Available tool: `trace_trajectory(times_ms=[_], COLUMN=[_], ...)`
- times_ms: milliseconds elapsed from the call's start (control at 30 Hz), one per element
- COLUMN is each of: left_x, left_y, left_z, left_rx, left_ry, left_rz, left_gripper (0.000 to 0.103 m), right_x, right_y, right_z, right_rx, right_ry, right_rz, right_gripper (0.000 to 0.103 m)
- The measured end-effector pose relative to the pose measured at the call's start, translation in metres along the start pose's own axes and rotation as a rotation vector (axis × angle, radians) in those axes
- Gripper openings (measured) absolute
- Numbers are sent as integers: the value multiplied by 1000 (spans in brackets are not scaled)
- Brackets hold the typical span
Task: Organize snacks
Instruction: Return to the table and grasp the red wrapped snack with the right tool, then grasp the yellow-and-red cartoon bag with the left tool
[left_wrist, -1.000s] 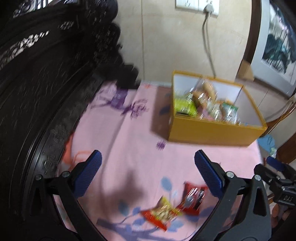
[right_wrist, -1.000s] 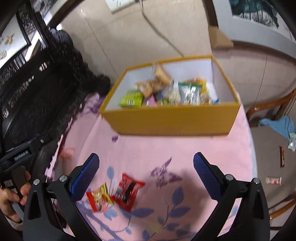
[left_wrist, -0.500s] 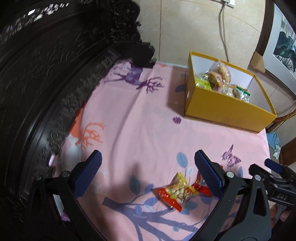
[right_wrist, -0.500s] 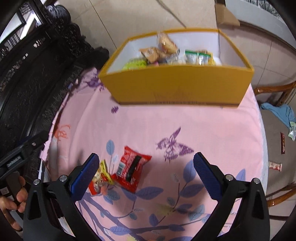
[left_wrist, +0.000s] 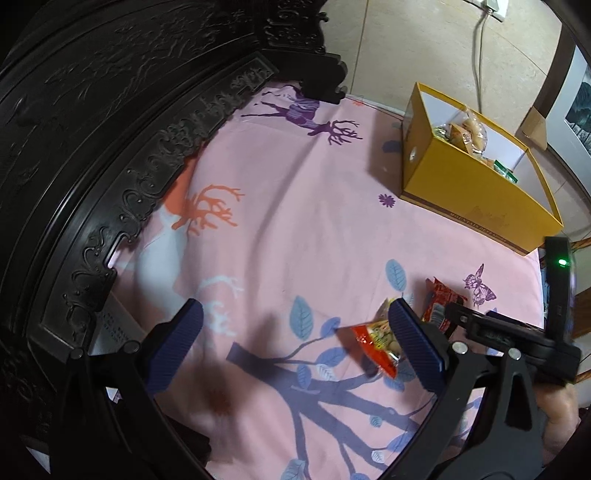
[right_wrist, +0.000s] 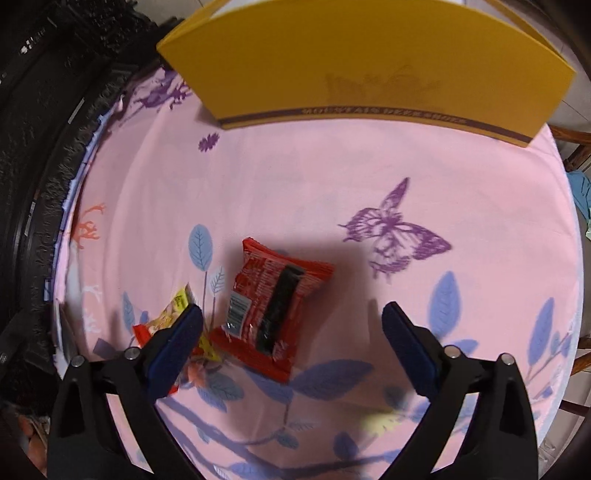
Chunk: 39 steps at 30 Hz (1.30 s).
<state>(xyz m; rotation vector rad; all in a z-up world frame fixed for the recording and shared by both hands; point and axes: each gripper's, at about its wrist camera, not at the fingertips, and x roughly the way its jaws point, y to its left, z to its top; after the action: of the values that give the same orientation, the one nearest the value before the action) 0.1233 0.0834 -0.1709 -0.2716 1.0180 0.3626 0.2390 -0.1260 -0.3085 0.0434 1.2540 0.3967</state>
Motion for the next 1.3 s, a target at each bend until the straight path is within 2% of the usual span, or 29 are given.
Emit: trace_trajectory(times_ms=[200, 267, 333, 533, 633, 733, 800, 900, 1100, 1300], left_x=[-1, 0, 2, 8, 17, 30, 39, 49, 74, 91], left_y=[10, 10, 9, -7, -25, -48, -65, -79, -90, -96], left_z=[-1, -2, -1, -5, -12, -23, -30, -37, -37, -41], left_rx=[-23, -22, -17, 33, 120, 248, 346, 429, 472, 554], left_ry=[5, 7, 9, 12, 16, 19, 26, 18, 59, 84], left_rz=[13, 15, 15, -16, -72, -139, -161, -175, -239, -229], left_gripper=[101, 101, 101, 101, 101, 101, 101, 101, 101, 101], right_x=[20, 18, 17, 2, -14, -26, -33, -41, -55, -57], right_y=[19, 23, 22, -7, -27, -38, -44, -49, -62, -68], right_z=[1, -3, -5, -9, -18, -28, -34, -38, -45, -49], right_rx=[-72, -142, -196, -144, -103, -84, -73, -57, -22, -2], right_ry=[8, -27, -47, -46, -44, -39, -41, -51, -66, -56], right_rz=[-39, -88, -119, -61, -31, -14, -2, 8, 30, 46], right_gripper=[83, 69, 44, 44, 44, 44, 44, 44, 44, 44])
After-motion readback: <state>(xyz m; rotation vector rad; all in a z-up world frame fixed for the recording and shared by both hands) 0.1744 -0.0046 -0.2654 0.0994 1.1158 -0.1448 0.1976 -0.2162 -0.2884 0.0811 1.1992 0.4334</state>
